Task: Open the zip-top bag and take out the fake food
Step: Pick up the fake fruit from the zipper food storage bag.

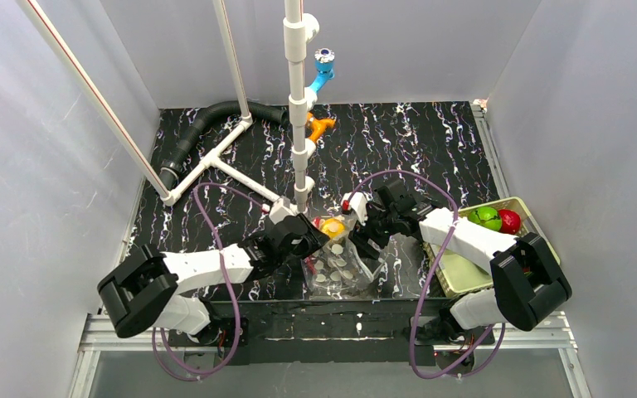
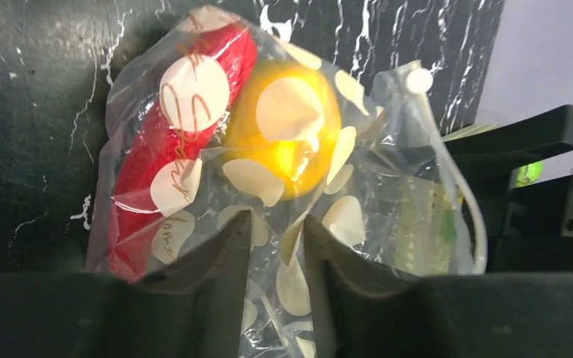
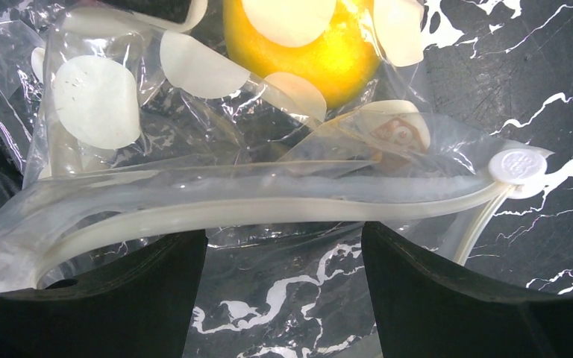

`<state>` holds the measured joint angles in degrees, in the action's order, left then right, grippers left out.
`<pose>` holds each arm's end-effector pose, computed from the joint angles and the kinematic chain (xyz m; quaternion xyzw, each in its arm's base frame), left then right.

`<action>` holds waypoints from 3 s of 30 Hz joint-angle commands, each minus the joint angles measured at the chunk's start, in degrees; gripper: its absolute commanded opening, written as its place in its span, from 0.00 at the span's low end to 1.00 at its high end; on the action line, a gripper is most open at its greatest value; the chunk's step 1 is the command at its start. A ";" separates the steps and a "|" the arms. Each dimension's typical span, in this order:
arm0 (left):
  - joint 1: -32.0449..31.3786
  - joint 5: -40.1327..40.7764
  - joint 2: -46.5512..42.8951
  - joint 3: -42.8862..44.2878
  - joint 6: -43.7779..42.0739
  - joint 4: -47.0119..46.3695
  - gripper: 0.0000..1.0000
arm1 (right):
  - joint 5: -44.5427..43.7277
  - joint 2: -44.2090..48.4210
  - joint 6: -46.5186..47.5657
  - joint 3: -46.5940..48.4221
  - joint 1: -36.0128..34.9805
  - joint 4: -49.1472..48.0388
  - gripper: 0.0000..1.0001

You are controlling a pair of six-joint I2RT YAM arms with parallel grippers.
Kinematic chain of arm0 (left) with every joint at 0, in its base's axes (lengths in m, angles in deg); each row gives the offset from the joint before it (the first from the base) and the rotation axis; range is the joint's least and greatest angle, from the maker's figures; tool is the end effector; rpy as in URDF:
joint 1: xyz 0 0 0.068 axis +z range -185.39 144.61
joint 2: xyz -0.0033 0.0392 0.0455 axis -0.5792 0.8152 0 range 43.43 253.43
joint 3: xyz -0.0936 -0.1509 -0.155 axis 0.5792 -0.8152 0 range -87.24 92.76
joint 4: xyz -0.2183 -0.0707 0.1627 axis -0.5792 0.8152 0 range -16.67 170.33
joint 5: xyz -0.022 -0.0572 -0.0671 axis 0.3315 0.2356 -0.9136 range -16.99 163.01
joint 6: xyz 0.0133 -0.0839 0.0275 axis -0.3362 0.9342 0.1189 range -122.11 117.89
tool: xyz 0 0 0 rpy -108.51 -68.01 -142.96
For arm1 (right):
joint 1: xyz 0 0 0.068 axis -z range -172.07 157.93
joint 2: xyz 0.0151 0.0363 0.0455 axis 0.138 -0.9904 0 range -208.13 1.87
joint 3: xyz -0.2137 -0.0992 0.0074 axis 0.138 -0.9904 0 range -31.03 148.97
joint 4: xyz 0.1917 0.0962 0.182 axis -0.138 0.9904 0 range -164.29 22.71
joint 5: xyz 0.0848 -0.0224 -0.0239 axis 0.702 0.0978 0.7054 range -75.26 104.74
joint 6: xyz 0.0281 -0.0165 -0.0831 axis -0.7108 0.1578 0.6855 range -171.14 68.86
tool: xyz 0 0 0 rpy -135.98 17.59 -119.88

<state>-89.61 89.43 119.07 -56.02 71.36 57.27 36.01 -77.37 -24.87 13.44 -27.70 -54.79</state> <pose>0.2103 -0.2532 0.1172 -0.2143 0.8258 -0.4010 0.3336 0.2409 0.2083 0.1123 -0.5297 0.7731 0.1997 0.2861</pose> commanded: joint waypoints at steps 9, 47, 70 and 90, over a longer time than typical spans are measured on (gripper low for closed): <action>-0.60 -11.57 0.96 2.83 -7.41 0.39 0.00 | 2.02 1.46 -0.09 2.27 0.58 -0.08 0.82; 8.65 -14.76 -17.30 -2.72 -30.20 7.28 0.41 | 12.55 2.81 7.65 1.50 0.48 2.47 0.87; 8.77 -26.13 9.48 2.11 -29.57 -5.51 0.29 | 2.36 -5.79 6.67 6.67 -4.06 2.55 0.88; 5.97 -31.97 13.91 4.02 -27.60 -9.65 0.27 | -4.39 -9.24 4.97 7.97 -7.13 1.34 0.95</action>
<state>-82.44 60.47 131.83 -53.72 43.34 49.01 33.43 -85.98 -19.48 18.82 -33.78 -51.77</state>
